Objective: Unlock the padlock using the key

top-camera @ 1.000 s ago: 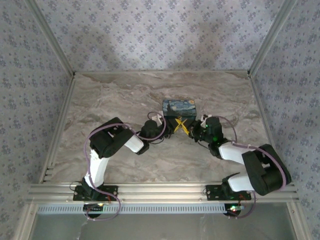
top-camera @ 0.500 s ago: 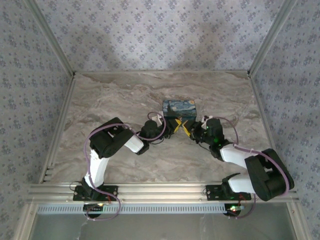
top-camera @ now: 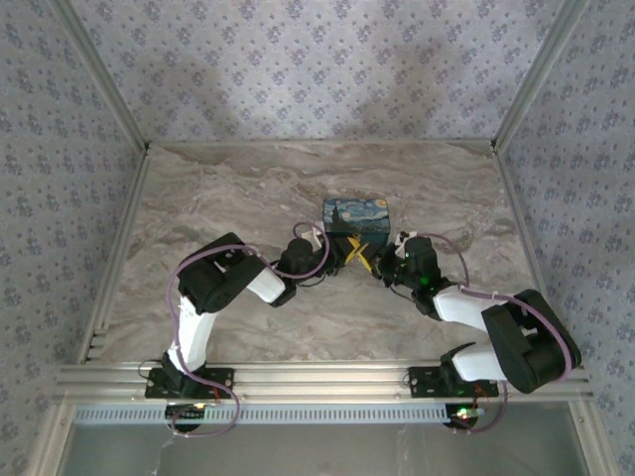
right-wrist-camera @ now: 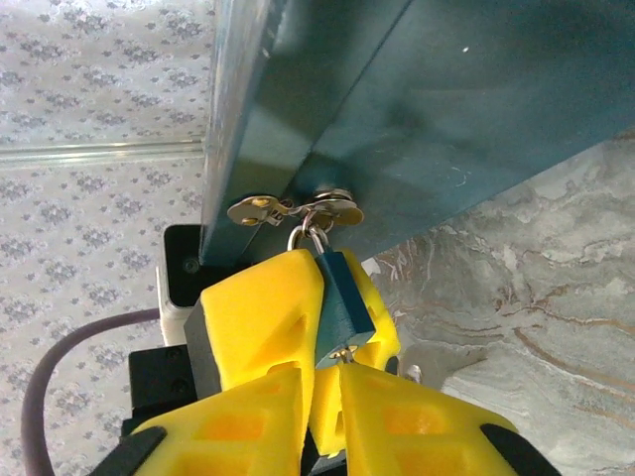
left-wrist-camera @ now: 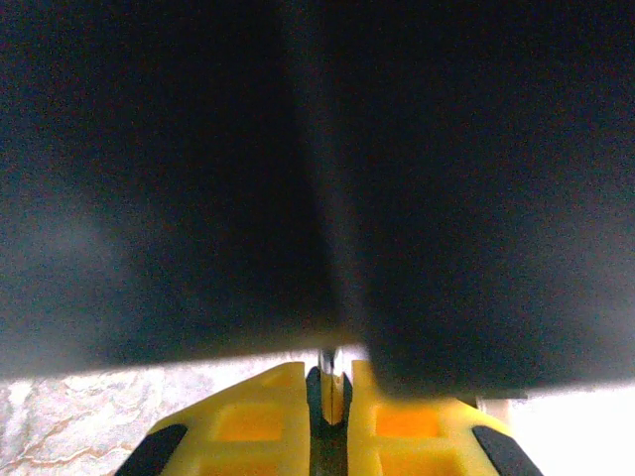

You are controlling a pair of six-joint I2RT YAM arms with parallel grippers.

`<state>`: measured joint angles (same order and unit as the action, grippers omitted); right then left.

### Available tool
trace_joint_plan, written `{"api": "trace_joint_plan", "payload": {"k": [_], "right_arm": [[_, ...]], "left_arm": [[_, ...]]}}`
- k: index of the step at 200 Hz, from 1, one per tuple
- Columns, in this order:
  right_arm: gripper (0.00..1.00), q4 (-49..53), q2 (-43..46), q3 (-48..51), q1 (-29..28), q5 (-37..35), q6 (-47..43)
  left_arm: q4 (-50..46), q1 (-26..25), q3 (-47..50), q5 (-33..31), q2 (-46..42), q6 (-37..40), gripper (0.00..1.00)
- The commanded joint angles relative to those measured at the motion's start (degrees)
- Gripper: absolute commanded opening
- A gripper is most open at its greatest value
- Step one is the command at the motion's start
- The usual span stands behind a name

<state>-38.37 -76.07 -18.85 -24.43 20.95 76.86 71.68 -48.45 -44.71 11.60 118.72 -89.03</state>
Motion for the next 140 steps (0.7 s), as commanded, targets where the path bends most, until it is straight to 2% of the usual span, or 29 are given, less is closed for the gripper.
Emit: {"api": "trace_joint_plan", "payload": {"k": [1, 60, 100, 140], "right_arm": [[0.29, 0.08, 0.09, 1.13, -0.30, -1.50, -0.22], [0.27, 5.67, 5.93, 2.44, 0.02, -3.09, -2.22], [0.29, 4.31, 3.92, 1.82, -0.34, -2.68, -2.50], [0.22, 1.64, 1.15, 0.00, -1.12, -2.30, -2.02]], "left_arm": [[3.73, -0.38, -0.60, 1.35, -1.10, 0.78, 0.00], [3.73, -0.39, -0.37, 1.31, -1.12, 0.77, 0.00], [3.62, -0.46, -0.64, 1.39, -1.34, 0.71, 0.00], [3.12, -0.66, -0.99, 1.55, -1.51, 0.78, 0.00]]}}
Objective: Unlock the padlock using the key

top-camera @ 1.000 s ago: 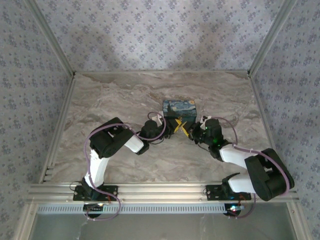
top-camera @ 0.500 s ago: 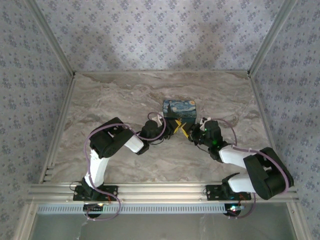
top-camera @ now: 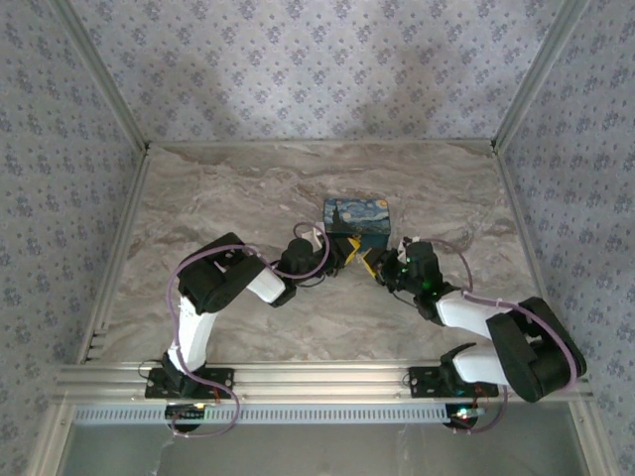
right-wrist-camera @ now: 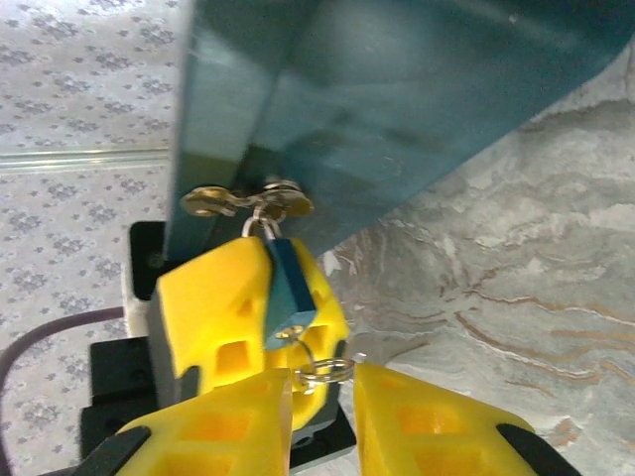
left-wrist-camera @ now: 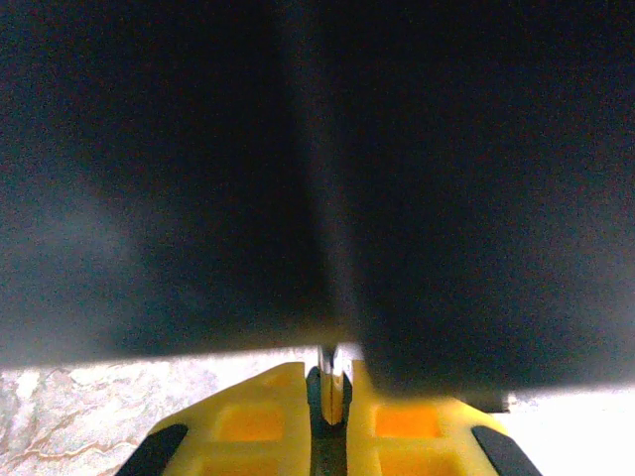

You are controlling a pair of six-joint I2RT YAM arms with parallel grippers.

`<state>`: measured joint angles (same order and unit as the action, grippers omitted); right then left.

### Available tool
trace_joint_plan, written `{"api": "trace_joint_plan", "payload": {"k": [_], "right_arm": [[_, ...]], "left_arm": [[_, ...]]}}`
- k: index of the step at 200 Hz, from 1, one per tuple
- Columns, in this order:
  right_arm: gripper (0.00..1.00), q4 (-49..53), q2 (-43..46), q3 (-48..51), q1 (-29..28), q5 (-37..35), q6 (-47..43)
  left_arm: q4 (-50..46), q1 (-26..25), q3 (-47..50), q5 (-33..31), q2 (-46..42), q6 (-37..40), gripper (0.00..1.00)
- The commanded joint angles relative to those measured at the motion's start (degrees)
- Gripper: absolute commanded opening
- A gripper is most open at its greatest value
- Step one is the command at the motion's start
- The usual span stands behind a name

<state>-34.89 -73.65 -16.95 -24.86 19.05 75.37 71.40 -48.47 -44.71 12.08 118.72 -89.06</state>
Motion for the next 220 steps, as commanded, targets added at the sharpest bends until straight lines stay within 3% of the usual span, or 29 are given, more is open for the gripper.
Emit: {"api": "trace_joint_plan", "payload": {"k": [1, 60, 89, 114, 146, 184, 220], "right_arm": [[0.22, -1.89, -1.35, -1.97, -0.70, -0.41, -0.51], [0.05, -3.21, -3.14, -4.16, -0.63, -0.81, -0.36], [0.04, -4.01, -4.50, -5.04, -0.59, -0.23, -0.31], [0.13, -2.37, -3.76, -4.60, -0.28, 0.12, -1.33], [0.26, 9.56, 2.03, -4.78, 0.05, -0.18, -6.90], [0.29, 28.35, 10.33, -7.89, -0.23, -3.15, -17.30], [0.34, 38.57, 11.34, -12.82, -1.71, -6.28, -26.87]], "left_arm": [[3.40, -0.65, -0.99, 1.04, -1.49, 0.76, 0.00], [3.40, -1.59, -1.60, 1.57, -1.12, 0.38, 0.00], [3.40, -1.83, -1.26, 1.50, -1.39, 0.41, 0.00], [2.89, -1.51, -0.82, 1.08, -1.74, 0.86, 0.00], [2.62, -0.53, -0.27, 0.50, -2.27, 1.11, 0.00], [1.86, 0.04, -0.73, 1.01, -2.72, 1.26, 0.00], [2.08, 0.04, -0.91, 1.09, -2.85, 1.06, 0.00]]}}
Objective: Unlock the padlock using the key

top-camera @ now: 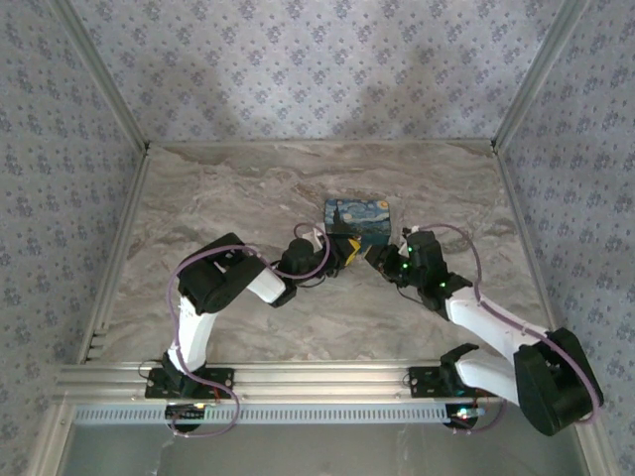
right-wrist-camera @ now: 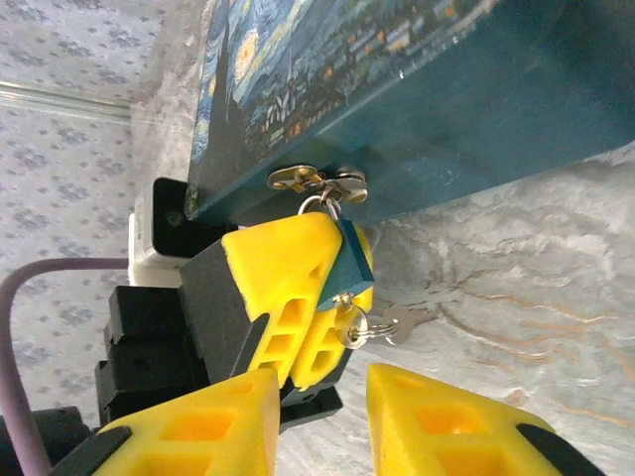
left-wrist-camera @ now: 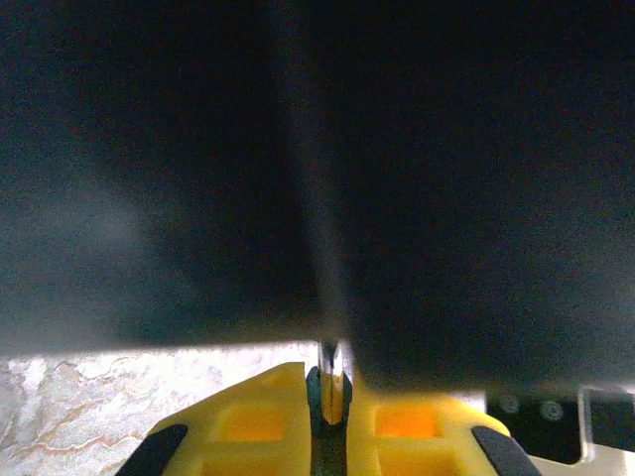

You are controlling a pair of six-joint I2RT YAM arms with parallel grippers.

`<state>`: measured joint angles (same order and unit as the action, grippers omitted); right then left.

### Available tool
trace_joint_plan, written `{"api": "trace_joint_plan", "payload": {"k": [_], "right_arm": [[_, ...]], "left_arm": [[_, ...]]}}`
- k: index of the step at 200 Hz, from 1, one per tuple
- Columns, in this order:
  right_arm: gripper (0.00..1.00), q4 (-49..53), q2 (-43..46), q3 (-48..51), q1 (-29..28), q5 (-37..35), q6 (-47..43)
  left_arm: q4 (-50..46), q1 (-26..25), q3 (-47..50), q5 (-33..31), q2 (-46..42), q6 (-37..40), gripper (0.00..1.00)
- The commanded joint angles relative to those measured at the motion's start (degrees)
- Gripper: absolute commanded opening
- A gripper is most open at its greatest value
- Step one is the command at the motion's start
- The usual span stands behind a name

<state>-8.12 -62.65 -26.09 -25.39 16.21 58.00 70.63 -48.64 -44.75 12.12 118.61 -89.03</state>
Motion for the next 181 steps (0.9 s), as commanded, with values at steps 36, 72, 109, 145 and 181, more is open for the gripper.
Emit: {"api": "trace_joint_plan", "payload": {"k": [36, 72, 109, 145, 181], "right_arm": [[0.40, 14.42, -2.40, -7.60, -3.62, -6.47, -16.63], [0.39, 19.79, -6.15, -13.05, -6.72, -10.39, -24.41], [0.37, 25.35, -10.51, -18.32, -8.82, -13.43, -31.37], [0.39, 29.49, -14.47, -22.69, -11.69, -18.07, -36.32], [0.39, 30.68, -17.48, -24.82, -13.40, -22.11, -38.58]], "left_arm": [[2.76, 0.22, -0.85, 1.18, -2.86, 0.82, 0.00], [2.58, 0.22, -0.86, 1.33, -3.04, 0.66, 0.00], [2.84, 0.34, -0.64, 1.33, -3.12, 0.37, 0.00], [2.85, 0.39, -0.68, 1.61, -3.29, 0.30, 0.00], [2.97, 0.49, -0.47, 1.61, -3.74, 0.21, 0.00]]}}
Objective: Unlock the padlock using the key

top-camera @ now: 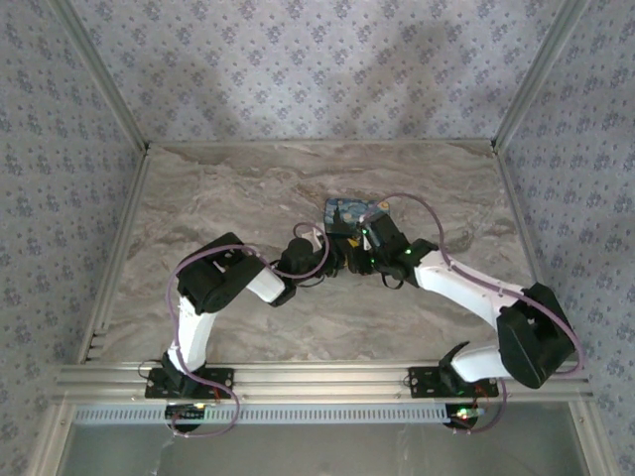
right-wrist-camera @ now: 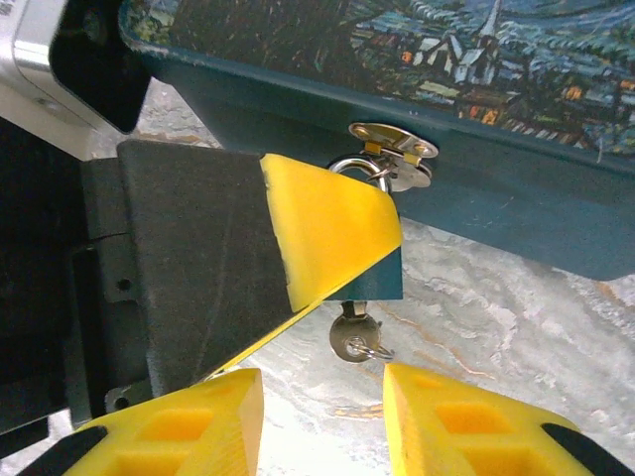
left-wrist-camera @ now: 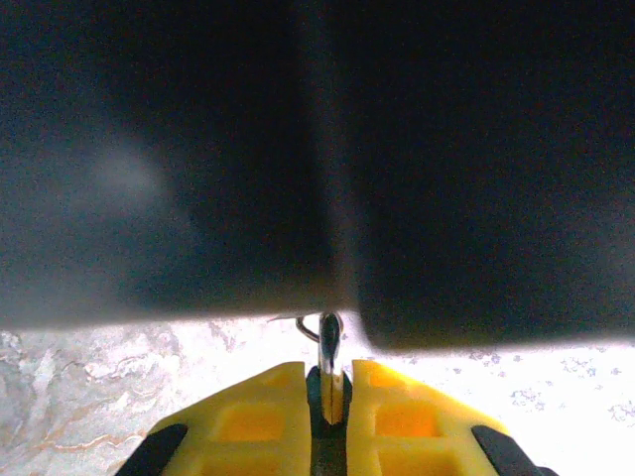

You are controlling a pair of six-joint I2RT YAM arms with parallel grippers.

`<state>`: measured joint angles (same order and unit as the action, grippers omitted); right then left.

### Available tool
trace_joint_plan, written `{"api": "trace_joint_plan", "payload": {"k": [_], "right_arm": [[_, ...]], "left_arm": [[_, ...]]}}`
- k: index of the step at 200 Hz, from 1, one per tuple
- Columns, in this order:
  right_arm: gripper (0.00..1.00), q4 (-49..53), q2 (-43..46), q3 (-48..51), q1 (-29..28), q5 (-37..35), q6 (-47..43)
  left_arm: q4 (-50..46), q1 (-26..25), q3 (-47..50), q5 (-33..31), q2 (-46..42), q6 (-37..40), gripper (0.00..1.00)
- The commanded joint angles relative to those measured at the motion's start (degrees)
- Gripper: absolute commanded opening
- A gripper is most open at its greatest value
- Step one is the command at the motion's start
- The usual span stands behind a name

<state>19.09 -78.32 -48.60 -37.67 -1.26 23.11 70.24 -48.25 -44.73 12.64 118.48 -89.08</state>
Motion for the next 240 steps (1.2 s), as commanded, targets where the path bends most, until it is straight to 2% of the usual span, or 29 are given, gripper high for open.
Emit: {"api": "trace_joint_plan", "payload": {"k": [1, 24, 75, 167, 240], "right_arm": [[0.39, 3.53, -1.91, -2.43, -1.15, -4.77, -3.78], [0.41, 4.81, -3.52, -3.98, -2.61, -8.32, -5.24], [0.39, 4.09, -5.78, -4.73, -3.52, -8.90, -6.84], [0.39, 2.95, 0.28, -0.70, -6.99, -12.36, -6.50], [0.45, 2.84, -1.59, -2.68, -6.94, -14.74, -8.29]], "left_arm": [[3.34, 0.09, -0.42, 1.12, -3.65, 0.28, 0.00], [3.33, 0.19, -0.36, 1.17, -3.79, 0.24, 0.00], [3.85, 0.27, -0.28, 1.16, -4.04, -0.04, 0.00], [3.69, 1.43, 0.17, 1.50, -5.71, 0.01, 0.00], [3.24, 1.58, 0.17, 2.01, -6.27, -0.08, 0.00]]}}
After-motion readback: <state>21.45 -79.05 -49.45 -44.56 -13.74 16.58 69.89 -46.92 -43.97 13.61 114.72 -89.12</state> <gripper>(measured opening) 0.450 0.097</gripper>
